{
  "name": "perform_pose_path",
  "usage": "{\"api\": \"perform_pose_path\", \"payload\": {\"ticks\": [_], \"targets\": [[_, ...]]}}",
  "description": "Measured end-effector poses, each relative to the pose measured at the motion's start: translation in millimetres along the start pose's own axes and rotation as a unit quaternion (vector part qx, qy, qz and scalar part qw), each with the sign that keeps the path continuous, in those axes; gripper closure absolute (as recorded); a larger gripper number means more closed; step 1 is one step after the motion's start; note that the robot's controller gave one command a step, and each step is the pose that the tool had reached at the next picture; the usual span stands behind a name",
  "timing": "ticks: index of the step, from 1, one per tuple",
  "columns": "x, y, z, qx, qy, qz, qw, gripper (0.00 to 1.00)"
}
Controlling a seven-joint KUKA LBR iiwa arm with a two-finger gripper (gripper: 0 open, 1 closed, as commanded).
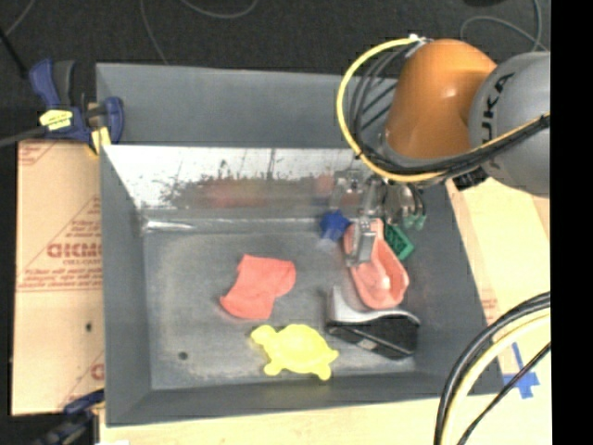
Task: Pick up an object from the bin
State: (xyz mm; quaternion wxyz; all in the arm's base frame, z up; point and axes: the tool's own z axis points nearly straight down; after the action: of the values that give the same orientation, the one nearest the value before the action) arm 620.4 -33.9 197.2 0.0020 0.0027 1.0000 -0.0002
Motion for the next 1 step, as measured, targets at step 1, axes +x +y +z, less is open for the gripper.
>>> {"api": "perform_pose_path", "payload": {"ticks": [1], "targets": [[21.5,9.0,15.4,0.0,0.0,-0.017,0.9999,0.0]]}}
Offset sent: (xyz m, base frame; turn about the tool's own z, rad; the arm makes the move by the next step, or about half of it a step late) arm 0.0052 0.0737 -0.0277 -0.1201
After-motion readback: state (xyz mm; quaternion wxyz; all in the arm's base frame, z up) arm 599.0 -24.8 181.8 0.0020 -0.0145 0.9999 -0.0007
